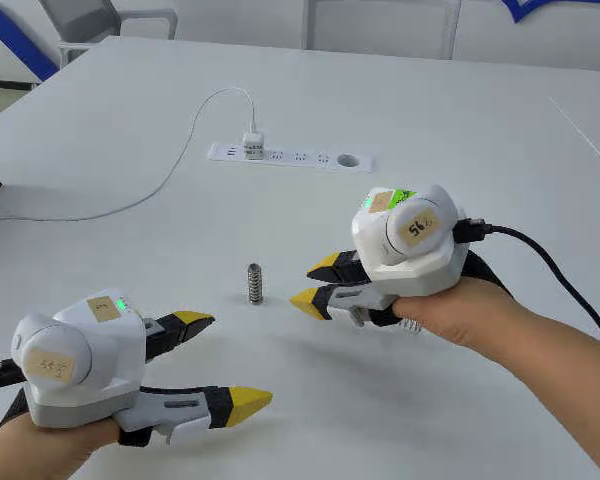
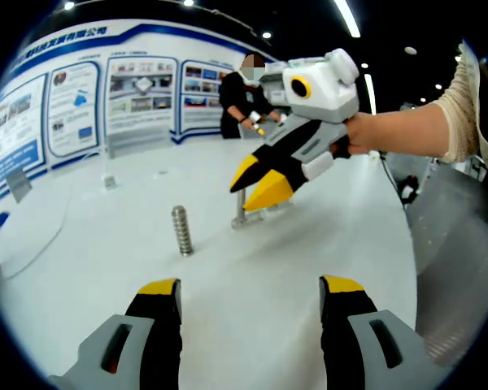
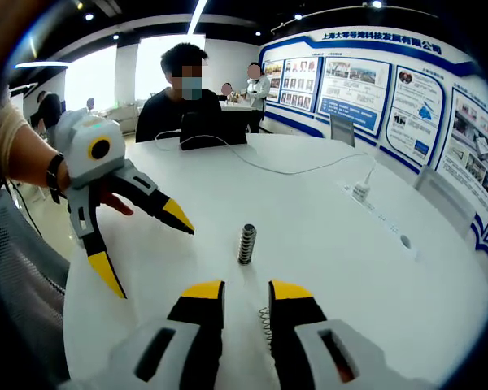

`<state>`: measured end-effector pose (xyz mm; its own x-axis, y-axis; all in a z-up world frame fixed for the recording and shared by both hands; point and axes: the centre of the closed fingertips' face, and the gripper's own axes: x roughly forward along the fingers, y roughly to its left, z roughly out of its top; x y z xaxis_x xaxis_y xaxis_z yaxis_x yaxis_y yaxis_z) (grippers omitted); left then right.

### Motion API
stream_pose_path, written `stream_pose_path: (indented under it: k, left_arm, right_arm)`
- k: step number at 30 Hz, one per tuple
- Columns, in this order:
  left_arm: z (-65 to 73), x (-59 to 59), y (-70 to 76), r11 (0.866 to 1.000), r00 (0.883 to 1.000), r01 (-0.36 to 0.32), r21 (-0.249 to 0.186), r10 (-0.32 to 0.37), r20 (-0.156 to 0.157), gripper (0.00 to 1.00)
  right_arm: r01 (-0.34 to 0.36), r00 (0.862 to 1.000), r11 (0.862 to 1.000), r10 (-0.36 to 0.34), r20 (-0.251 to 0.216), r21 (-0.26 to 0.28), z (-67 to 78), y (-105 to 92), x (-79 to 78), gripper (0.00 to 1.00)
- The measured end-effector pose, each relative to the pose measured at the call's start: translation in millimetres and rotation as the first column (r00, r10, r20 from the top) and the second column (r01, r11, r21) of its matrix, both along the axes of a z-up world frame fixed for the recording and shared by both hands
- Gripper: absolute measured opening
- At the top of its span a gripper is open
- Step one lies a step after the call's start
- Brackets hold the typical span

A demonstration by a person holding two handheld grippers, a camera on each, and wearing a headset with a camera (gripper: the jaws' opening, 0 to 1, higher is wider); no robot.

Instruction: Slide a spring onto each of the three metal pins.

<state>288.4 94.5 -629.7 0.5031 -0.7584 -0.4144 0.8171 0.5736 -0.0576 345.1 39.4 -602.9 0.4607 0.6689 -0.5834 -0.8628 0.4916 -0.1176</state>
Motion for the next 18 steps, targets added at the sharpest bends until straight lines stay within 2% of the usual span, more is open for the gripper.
stream_pose_path:
  k: [12, 18]
  left_arm:
    - [0.5, -1.7, -1.5, 1.000, 1.000, 0.003, 0.005, -0.003, 0.001, 0.70]
    - [1.4, -3.0, -1.9, 1.000, 1.000, 0.003, 0.007, -0.003, 0.000, 0.70]
  right_arm:
    - [0.012, 1.000, 1.000, -0.012, -0.011, -0.012, -7.5, -15.5, -9.5, 0.23]
    - [0.034, 0.999, 0.999, -0.034, -0.022, -0.018, -13.1, -26.6, -7.3, 0.23]
